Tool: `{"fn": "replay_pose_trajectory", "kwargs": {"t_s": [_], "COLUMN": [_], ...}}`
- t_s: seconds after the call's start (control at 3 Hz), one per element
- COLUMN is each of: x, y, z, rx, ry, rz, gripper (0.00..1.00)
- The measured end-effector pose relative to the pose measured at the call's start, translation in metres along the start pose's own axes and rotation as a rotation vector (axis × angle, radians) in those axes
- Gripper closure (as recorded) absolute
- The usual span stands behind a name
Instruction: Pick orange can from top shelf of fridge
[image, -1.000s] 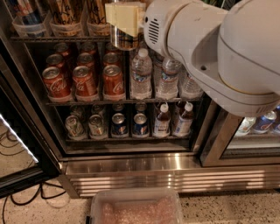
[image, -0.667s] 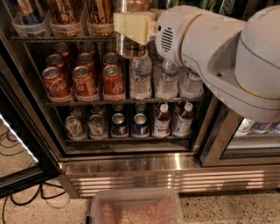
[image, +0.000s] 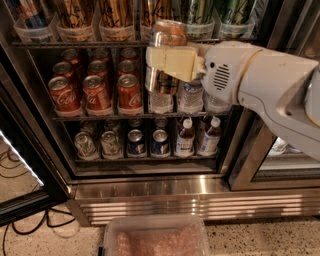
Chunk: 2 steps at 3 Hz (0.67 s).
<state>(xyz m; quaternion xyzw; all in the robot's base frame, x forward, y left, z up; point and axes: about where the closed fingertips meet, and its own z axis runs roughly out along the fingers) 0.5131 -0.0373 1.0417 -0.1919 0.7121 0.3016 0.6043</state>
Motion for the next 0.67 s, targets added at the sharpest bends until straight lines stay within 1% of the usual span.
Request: {"fn": "replay_pose_trajectory", "kwargs": {"t_s": [0.33, 0.67], "x": [0.0109, 0.0109], "y": [0.0038, 0.0039], "z": [-0.0085, -0.0084], "rx": [-0.04, -0.04], "ry": [0.02, 0.02], "rz": [-0.001, -0.001], "gripper": [1.0, 1.0]}}
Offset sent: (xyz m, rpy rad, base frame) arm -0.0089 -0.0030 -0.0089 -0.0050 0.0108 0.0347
